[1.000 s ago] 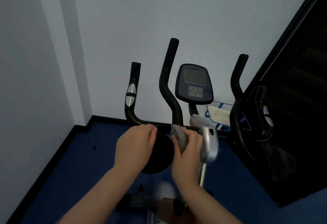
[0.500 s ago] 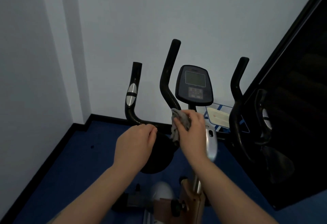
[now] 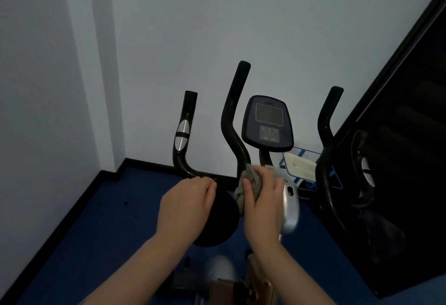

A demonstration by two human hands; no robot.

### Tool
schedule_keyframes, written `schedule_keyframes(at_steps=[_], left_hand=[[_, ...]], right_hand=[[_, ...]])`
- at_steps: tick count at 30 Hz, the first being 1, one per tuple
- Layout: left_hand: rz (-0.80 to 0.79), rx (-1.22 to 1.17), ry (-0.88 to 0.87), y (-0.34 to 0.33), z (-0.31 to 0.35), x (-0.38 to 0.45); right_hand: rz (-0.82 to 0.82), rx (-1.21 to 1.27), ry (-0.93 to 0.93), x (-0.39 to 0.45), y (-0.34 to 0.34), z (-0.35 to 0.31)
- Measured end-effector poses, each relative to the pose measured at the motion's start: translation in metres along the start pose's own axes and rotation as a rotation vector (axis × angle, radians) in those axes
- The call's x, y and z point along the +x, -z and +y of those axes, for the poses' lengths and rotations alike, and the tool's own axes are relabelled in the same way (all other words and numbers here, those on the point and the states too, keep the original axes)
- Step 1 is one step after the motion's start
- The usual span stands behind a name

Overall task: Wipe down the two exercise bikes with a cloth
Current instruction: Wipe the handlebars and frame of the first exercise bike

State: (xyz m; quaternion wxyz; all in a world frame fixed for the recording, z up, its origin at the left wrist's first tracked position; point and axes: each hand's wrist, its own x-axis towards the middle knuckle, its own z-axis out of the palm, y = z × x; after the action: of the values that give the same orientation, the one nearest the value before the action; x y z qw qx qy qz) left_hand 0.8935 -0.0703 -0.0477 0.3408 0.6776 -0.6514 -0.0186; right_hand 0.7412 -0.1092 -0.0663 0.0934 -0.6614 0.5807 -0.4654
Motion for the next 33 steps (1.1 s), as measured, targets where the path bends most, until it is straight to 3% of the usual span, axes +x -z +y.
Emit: schedule_keyframes(at_steps=[3, 9, 13, 17, 22, 27, 31, 33], left_hand=[[-0.066, 0.014, -0.029, 0.001, 0.0, 0.004], [-0.457, 0.083, -0.32, 0.012, -0.002, 0.044], [-0.615, -0.25, -0.25, 0.007, -0.012, 0.049], [-0.61, -0.332, -0.259, 0.005, -0.015, 0.048], [-0.531, -0.326, -0.235, 0.003, -0.019, 0.04], [-0.535, -0.382, -0.186, 0.002, -0.018, 0.04], [-0.513, -0.408, -0.156, 0.002, -0.019, 0.039], [-0.508, -0.407, -0.15, 0.001, -0.019, 0.038]], right_hand=[[-0.102, -0.081, 0.045, 0.023, 0.003, 0.0], [-0.085, -0.104, 0.07, 0.024, 0.001, -0.005], [-0.11, -0.09, 0.136, 0.025, -0.001, 0.001], [-0.125, -0.074, 0.069, 0.058, -0.006, -0.008], [-0.008, -0.002, 0.083, 0.024, -0.01, -0.003], [-0.166, -0.132, 0.114, 0.071, -0.005, -0.006], [-0.071, -0.013, 0.043, 0.047, -0.011, -0.009], [-0.039, -0.053, 0.1, 0.03, -0.012, -0.004]])
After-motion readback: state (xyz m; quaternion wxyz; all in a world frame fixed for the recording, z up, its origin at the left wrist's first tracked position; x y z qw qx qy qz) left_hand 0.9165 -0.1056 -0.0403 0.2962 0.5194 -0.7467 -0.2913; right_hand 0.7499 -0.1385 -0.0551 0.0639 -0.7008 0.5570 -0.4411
